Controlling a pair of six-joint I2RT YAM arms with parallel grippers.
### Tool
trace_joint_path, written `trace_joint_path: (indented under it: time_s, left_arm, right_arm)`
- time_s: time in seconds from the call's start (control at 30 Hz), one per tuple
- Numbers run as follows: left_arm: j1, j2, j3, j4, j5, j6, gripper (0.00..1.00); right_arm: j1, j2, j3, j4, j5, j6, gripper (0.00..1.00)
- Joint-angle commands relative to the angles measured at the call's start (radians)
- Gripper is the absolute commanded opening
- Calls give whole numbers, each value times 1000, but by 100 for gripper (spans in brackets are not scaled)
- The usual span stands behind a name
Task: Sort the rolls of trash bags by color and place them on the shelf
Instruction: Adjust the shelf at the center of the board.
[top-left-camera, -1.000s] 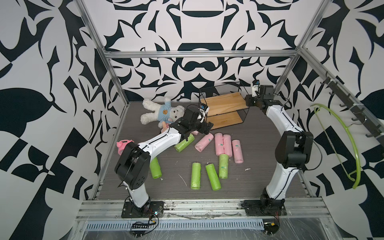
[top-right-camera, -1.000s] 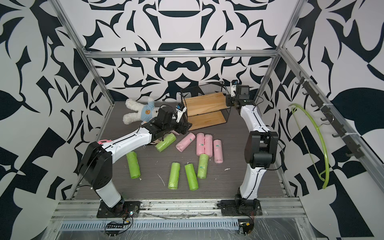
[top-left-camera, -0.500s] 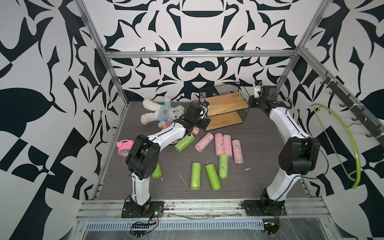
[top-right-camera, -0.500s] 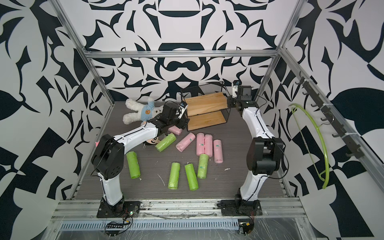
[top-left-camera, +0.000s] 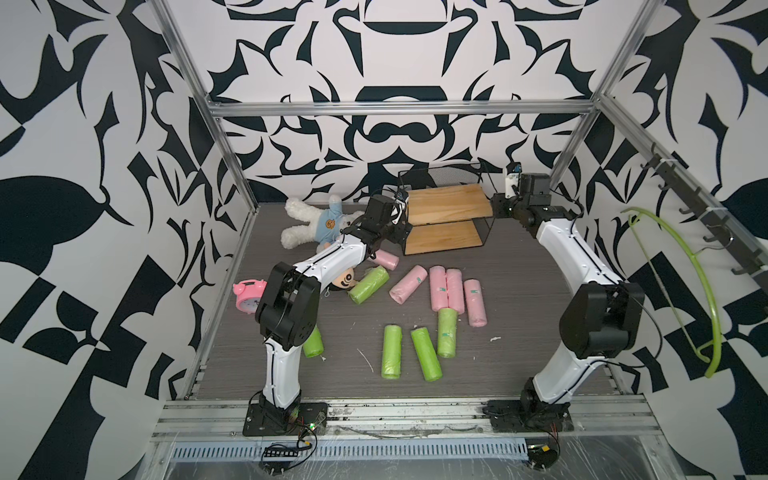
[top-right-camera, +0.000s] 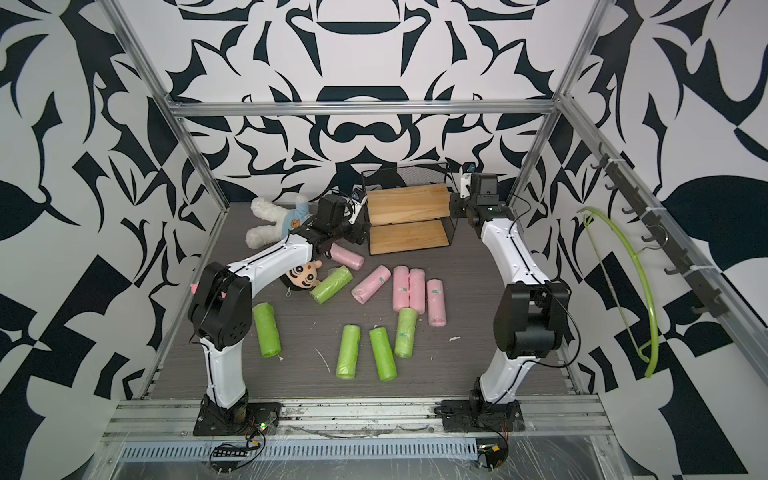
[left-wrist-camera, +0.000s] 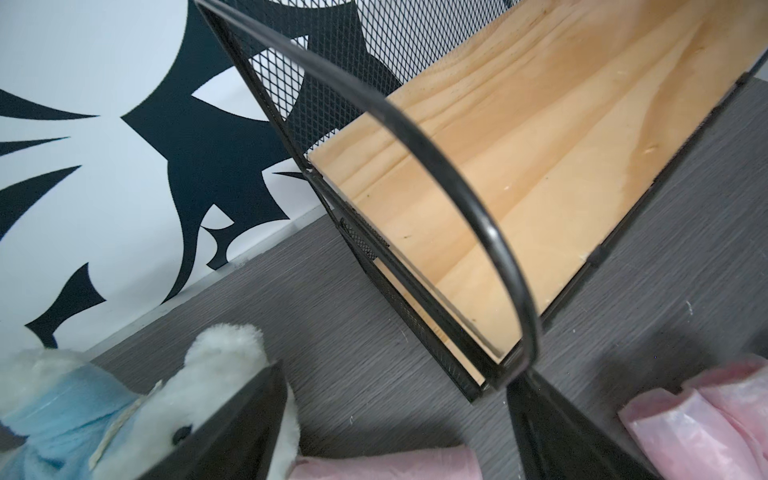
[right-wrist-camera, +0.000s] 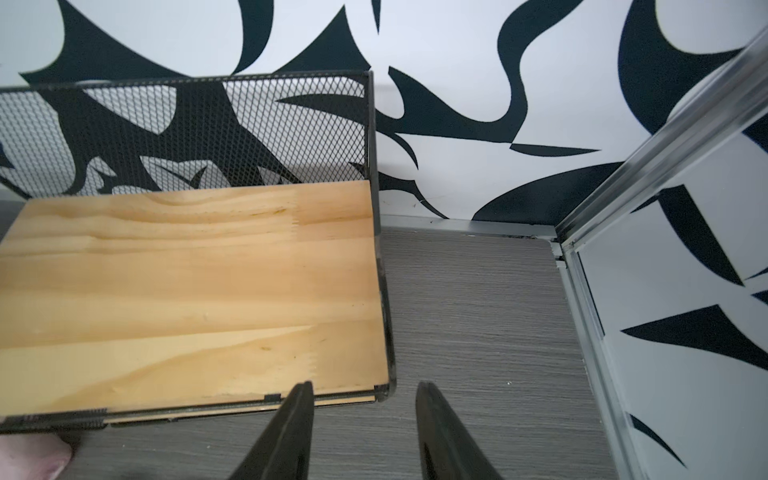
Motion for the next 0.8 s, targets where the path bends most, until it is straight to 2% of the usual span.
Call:
trace_joint_path:
  time_s: [0.0,0.17,0.33,0.4,0.6,0.67,0.77]
  left_arm:
    - [11,22,40,-12,-9,-5,91]
    - [33,36,68,-39,-15,-42,91]
    - [46,25,61,-56,2,-68,90]
    - [45,0,38,-62,36,-93,91]
    - [45,-121,-75,-122,131,-219,92]
    - [45,-173,-129,-145,157,-274,92]
    - [44,-267,-229,-177,182,-372,92]
  right_arm:
    - [-2,35,83,10,12,-5,51]
    - [-2,90,135,6,-17,8,51]
    - [-1,106,144,13,-142,30,49]
    - [0,102,131,17,-192,49,47]
    - [1,20,11,71,-236,85,44]
    - [2,-4,-11,71,-226,87,44]
    - [1,-50,-29,54,-144,82,46]
